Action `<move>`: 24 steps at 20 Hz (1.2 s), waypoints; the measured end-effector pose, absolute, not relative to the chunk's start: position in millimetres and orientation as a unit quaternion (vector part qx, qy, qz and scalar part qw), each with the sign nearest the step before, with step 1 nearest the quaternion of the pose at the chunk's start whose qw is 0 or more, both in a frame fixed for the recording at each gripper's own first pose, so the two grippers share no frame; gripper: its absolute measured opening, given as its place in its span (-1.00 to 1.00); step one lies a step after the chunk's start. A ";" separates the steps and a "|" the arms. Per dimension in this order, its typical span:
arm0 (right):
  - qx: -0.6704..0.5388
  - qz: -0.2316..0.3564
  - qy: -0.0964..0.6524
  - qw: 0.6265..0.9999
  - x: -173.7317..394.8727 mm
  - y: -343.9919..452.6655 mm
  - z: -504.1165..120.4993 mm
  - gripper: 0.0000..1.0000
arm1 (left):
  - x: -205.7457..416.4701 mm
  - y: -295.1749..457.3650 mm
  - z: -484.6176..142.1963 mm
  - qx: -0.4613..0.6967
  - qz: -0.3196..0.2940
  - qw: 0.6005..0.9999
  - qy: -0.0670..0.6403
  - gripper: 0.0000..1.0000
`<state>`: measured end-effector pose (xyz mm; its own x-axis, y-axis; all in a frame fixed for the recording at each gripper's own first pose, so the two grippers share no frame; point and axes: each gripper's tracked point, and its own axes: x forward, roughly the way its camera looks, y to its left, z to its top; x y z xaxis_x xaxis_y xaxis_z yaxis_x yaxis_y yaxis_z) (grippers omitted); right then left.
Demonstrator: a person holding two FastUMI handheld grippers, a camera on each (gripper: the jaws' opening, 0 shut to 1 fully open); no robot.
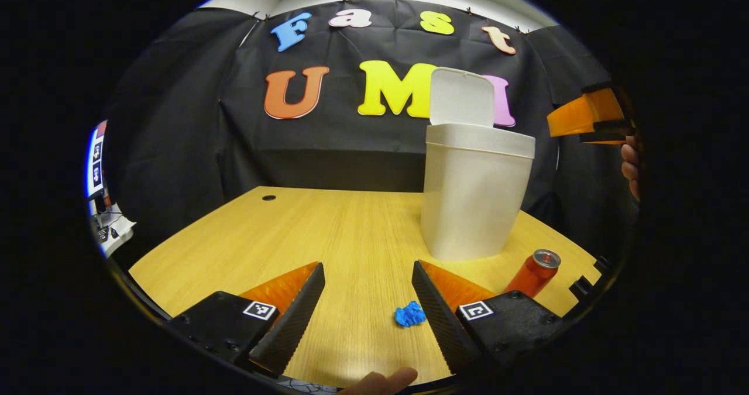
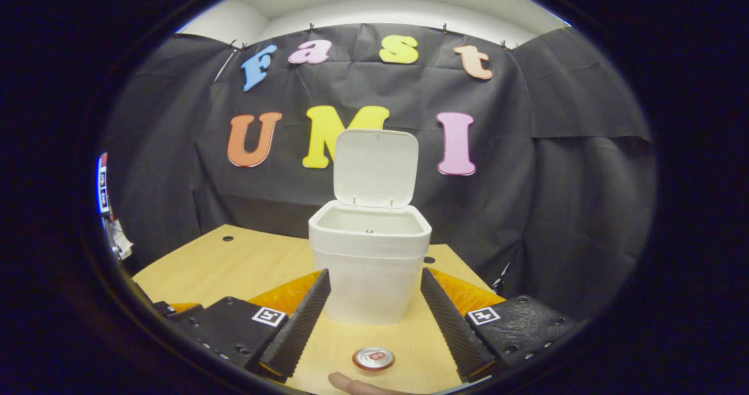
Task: Press the lid of the desktop garbage bin to open it, pick up the crumpled paper on the desktop and throw it into the bin, then pick up the pop can on the desktop and drop it into the bin, and finally close the garbage bin lid.
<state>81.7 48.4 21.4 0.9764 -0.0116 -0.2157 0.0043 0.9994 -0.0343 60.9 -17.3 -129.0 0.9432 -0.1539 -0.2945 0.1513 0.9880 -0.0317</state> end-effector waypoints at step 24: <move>0.039 0.082 0.266 0.960 -1.4 41.5 -195.0 0.93 | 65.5 -46.6 -235.7 0.017 -0.140 0.946 0.294 0.74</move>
<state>-1.4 41.5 -195.0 0.8446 0.1780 -0.5050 -0.1362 0.9835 0.1188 65.5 -46.6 -235.7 0.7886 -0.2539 -0.5600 0.2738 0.9605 -0.0498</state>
